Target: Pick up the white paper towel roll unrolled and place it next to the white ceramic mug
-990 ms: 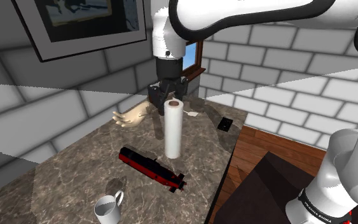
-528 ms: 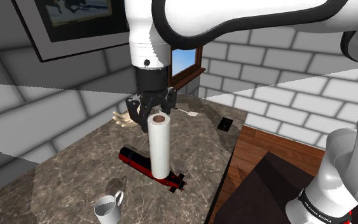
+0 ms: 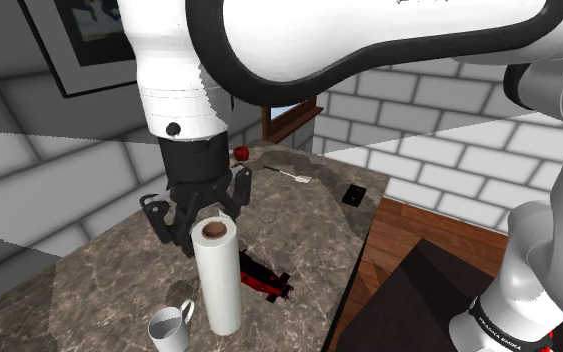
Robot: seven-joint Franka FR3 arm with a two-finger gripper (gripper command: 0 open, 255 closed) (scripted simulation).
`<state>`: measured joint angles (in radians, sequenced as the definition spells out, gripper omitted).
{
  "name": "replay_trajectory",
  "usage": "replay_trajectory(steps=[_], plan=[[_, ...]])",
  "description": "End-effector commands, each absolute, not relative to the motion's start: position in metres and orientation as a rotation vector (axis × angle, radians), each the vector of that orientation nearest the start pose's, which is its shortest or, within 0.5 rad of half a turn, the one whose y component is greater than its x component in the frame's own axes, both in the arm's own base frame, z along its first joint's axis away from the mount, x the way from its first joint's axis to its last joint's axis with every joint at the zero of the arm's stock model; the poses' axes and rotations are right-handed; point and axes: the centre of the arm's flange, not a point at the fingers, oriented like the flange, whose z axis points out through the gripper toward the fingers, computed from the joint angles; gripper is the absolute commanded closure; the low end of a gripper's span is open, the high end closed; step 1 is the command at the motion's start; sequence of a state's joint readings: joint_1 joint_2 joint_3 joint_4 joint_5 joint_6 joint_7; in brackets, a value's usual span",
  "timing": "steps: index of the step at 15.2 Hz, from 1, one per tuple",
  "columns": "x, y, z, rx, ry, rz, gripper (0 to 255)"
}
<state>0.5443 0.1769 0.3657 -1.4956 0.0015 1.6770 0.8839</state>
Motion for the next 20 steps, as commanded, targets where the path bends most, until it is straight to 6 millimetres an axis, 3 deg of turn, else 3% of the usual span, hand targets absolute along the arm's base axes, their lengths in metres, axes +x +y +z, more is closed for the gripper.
replay_trajectory(steps=[1,3,20], plan=[[0.379,0.497,0.573,-3.088,-0.029,0.062,255],[0.366,0.523,0.574,-3.088,-0.029,0.062,255],[0.366,0.523,0.484,-3.088,-0.029,0.062,255]])
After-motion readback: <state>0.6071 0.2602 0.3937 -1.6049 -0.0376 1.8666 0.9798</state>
